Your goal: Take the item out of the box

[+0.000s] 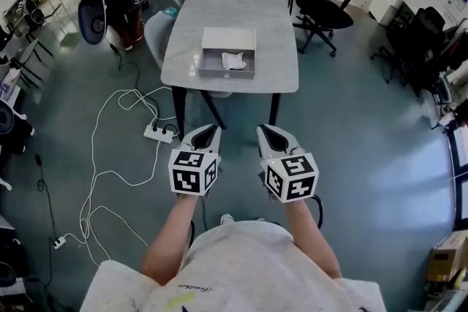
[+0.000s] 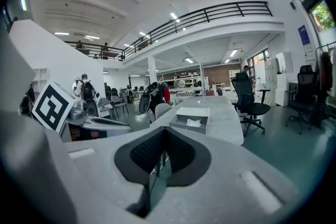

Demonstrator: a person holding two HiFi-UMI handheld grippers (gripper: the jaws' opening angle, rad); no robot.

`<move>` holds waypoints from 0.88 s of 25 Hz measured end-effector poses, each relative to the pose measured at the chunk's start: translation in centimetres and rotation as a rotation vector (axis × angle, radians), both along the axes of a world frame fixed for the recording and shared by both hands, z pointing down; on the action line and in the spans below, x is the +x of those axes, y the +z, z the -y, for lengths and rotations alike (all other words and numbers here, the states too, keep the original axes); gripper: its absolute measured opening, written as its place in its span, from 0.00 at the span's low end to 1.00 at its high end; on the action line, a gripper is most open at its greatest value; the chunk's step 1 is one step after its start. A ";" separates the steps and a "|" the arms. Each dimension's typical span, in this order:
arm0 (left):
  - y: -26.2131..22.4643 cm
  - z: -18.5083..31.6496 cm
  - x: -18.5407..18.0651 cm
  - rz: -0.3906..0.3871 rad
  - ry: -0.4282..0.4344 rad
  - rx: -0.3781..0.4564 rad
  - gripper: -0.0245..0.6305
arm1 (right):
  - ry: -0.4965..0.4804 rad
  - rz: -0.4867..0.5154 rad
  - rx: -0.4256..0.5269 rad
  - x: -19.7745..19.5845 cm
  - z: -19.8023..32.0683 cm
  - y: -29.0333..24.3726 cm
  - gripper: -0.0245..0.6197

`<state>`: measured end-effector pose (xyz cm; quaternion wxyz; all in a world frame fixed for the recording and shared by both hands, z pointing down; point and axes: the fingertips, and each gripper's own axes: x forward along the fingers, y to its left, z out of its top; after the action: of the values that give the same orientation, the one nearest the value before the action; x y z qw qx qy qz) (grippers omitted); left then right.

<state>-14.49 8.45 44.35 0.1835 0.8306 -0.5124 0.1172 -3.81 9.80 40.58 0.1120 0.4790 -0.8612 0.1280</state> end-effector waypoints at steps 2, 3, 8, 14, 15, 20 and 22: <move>0.0 -0.2 -0.3 -0.005 -0.004 -0.004 0.07 | -0.006 0.009 -0.013 -0.5 -0.2 0.1 0.05; -0.1 -0.3 -0.4 -0.008 -0.004 -0.004 0.07 | -0.007 0.013 -0.018 -0.7 -0.2 0.1 0.05; -0.1 0.0 -0.7 -0.018 -0.005 0.000 0.07 | -0.016 0.004 -0.018 -1.4 -0.1 0.2 0.05; 0.7 1.0 -0.6 -0.009 -0.011 -0.011 0.07 | -0.022 0.018 -0.027 -1.2 1.4 0.9 0.05; 0.9 1.3 -0.6 -0.005 -0.012 -0.014 0.07 | -0.025 0.022 -0.029 -1.2 1.8 1.0 0.05; 1.5 3.6 -0.5 0.017 -0.024 -0.025 0.07 | -0.042 0.023 -0.026 -1.2 4.5 1.6 0.05; 1.8 4.9 -0.4 0.025 -0.033 -0.031 0.07 | -0.052 0.004 -0.020 -1.0 5.8 2.0 0.05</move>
<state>-14.89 3.56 46.20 0.1921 0.8175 -0.5265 0.1325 -4.84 4.03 42.58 0.1183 0.4552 -0.8722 0.1345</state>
